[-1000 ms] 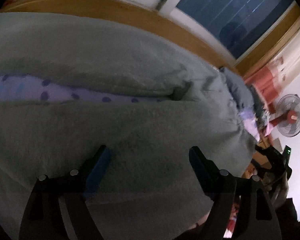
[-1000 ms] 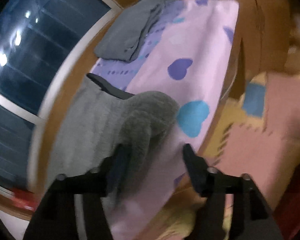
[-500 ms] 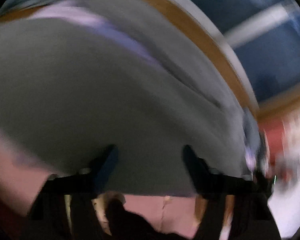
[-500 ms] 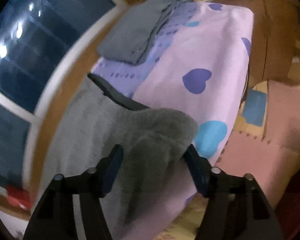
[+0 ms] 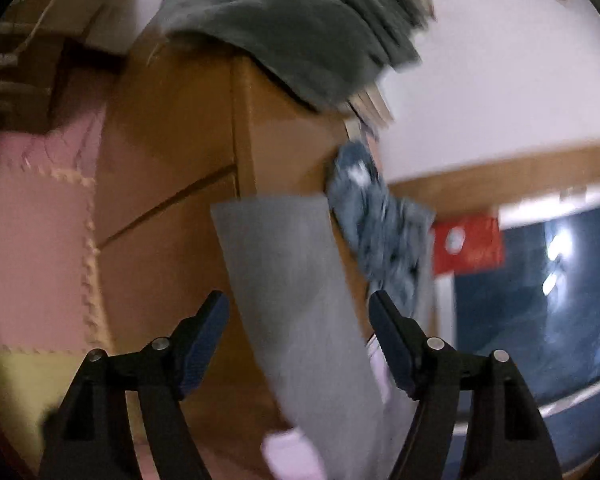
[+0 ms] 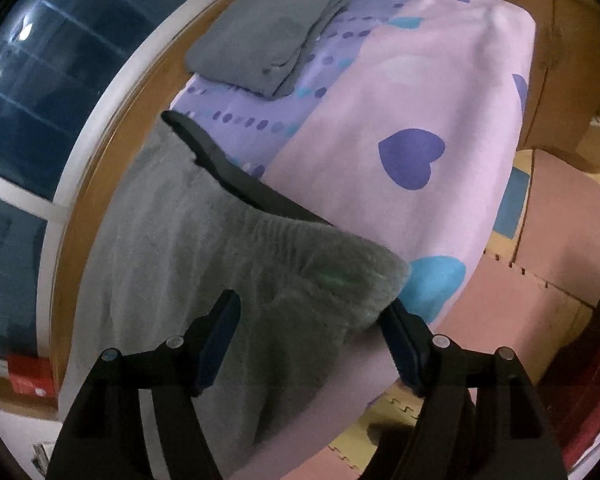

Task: Fold clothes

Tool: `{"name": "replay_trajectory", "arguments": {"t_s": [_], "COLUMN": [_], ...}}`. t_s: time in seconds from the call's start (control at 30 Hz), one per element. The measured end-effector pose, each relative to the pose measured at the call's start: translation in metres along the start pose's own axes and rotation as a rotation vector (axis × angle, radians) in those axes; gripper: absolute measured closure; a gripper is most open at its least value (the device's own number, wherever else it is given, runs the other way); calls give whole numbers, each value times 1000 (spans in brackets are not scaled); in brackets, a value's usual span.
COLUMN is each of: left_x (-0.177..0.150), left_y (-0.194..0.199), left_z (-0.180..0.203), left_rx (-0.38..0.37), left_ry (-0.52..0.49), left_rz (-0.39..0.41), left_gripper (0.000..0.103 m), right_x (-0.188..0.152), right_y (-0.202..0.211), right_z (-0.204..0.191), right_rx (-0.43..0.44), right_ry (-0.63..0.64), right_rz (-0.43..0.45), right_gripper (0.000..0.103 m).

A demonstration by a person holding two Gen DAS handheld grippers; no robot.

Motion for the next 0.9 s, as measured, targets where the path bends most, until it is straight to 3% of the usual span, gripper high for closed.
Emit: {"name": "replay_trajectory", "arguments": {"t_s": [0.17,0.27,0.33,0.4,0.43,0.47,0.5,0.57,0.63,0.73,0.9], "left_x": [9,9,9,12,14,16,18,21,22,22,33], "left_y": [-34,-44,-51,-57,-57,-58,-59,-56,-47,-35,-27], "left_z": [-27,-43,-52,-52,-48,-46,-45,-40,-30,-3,41], "left_rx": [25,64,34,29,35,26,13,17,52,17,-29], "left_ry": [53,78,128,113,82,80,85,91,80,42,-27], "left_rz": [-68,-74,-103,-121,-119,-125,-132,-133,-115,-95,-92], "left_gripper": [30,30,30,31,37,58,66,83,99,99,99], "right_x": [-7,-5,-4,-4,-4,-5,-6,-8,-10,-13,-15], "right_y": [1,1,1,2,2,3,3,4,4,8,41], "right_z": [-1,5,12,17,18,19,18,18,27,51,51], "right_rx": [-5,31,79,113,126,136,133,101,84,304,391], "right_ry": [41,14,-32,-46,-46,-40,-21,-11,-76,-242,-197], "right_rz": [34,34,33,35,36,39,46,63,65,68,155], "right_gripper": [28,28,28,28,28,28,29,42,91,96,98]}}
Point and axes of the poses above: each gripper's, at about its wrist camera, not at the fingertips, and y roughly against the way its jaws point, z to its right, x to its top, the point moved 2 cm from there along -y, roughly the way its jaws point, and after that the axes turned 12 degrees about -x, right-handed, at the moved point
